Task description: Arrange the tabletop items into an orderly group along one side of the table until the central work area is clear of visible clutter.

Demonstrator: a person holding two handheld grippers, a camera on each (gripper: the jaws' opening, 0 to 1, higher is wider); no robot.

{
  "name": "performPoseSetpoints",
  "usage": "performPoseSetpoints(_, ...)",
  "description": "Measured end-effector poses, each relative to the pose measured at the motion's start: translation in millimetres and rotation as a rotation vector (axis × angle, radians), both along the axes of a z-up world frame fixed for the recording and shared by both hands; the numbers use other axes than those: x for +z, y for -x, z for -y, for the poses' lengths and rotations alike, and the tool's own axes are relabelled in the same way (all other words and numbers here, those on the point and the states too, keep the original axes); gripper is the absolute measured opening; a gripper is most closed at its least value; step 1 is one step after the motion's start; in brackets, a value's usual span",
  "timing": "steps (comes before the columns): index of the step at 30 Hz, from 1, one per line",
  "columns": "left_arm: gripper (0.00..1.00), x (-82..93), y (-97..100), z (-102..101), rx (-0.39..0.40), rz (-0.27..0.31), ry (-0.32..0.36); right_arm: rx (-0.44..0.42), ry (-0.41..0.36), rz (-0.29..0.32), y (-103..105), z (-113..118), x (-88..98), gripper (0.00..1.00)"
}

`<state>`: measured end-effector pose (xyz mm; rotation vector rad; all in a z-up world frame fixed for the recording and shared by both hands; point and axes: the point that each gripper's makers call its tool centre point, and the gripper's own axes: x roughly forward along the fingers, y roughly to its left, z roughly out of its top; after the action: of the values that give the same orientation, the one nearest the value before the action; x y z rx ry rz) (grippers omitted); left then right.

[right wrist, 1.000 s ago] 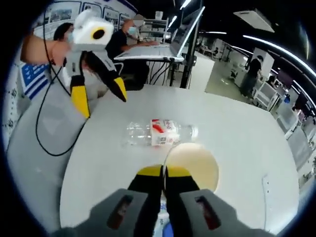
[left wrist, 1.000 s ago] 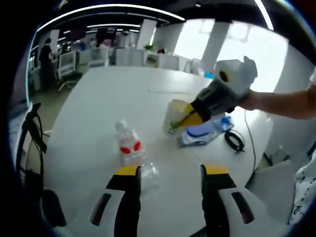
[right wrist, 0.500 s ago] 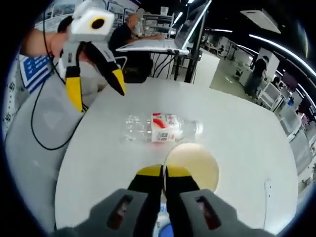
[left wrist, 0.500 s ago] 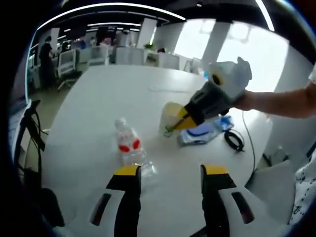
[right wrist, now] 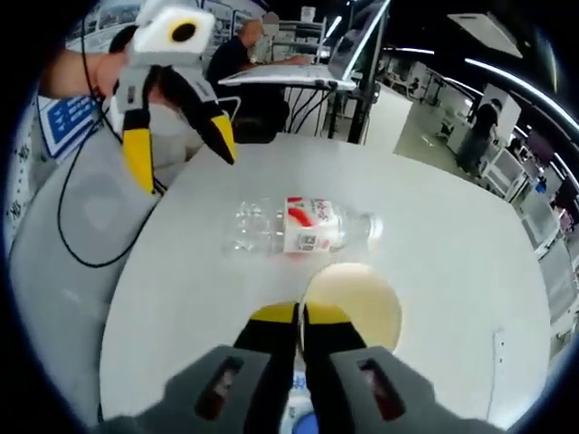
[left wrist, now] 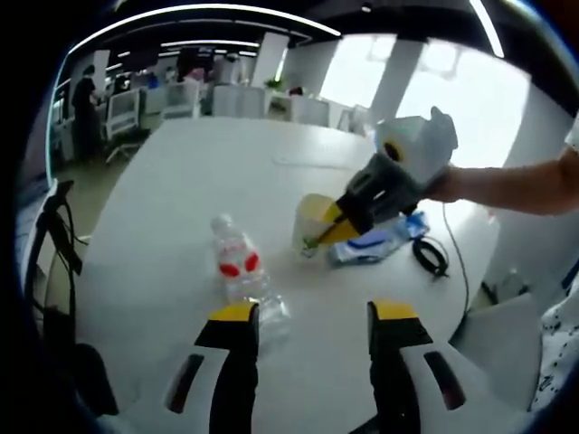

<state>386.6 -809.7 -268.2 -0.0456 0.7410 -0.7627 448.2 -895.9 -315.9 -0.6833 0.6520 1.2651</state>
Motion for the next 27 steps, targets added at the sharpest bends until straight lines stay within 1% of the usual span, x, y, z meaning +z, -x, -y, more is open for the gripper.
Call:
performPoseSetpoints(14, 0.44, -1.3, 2.4, -1.9, 0.004, -0.004, -0.004, 0.005, 0.003, -0.010, 2.7, -1.1, -5.5, 0.00)
performPoseSetpoints(18, 0.44, -2.2, 3.3, -1.3, 0.002, -0.005, -0.004, 0.006, 0.020, -0.008, 2.4, 1.0, -9.4, 0.00)
performPoseSetpoints(22, 0.44, -2.7, 4.2, -1.0, 0.002, -0.007, 0.000, 0.001, 0.009, -0.010, 1.2, -0.2, -8.3, 0.00)
performPoseSetpoints(27, 0.44, -3.6, 4.3, -1.6, 0.002, -0.009, 0.000, 0.008, 0.014, -0.007, 1.3, -1.5, -8.9, 0.00)
